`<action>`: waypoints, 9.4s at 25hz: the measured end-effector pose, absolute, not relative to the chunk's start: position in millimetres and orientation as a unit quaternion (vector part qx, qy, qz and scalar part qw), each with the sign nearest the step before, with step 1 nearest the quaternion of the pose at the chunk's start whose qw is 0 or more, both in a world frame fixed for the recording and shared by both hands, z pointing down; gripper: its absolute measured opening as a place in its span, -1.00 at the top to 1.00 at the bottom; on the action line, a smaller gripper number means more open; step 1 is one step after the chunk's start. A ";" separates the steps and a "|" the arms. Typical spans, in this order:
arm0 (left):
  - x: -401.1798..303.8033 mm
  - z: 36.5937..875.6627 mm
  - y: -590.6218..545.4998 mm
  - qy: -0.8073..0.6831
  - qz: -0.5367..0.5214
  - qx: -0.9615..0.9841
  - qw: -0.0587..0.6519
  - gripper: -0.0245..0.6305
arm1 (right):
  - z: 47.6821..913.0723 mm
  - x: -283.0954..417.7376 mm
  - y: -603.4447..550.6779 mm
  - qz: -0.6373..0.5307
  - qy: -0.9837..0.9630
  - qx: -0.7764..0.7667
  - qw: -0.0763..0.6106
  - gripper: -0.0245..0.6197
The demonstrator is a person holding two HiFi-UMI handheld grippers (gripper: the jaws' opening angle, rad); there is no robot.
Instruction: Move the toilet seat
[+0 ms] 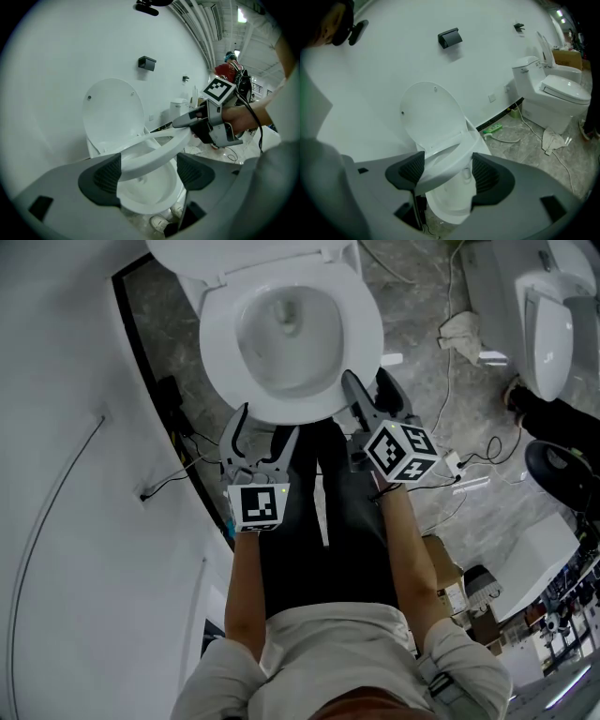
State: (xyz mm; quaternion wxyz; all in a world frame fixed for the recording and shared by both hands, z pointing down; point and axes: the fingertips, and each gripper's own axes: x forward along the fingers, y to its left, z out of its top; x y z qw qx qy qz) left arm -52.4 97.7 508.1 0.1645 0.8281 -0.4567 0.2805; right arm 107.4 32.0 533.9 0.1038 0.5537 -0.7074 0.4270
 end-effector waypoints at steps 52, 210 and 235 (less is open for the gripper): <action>-63.5 451.9 49.5 -0.491 0.213 0.827 0.171 -0.27 | 435.1 47.7 41.4 0.124 -0.878 0.421 0.192 0.06; -118.2 352.8 -158.0 -0.529 0.056 0.823 0.201 -0.12 | 346.5 25.1 -167.3 0.141 -0.857 0.484 0.109 0.26; -128.4 348.7 -196.7 -0.535 0.036 0.818 0.209 -0.08 | 343.6 17.5 -205.9 0.136 -0.852 0.495 0.103 0.27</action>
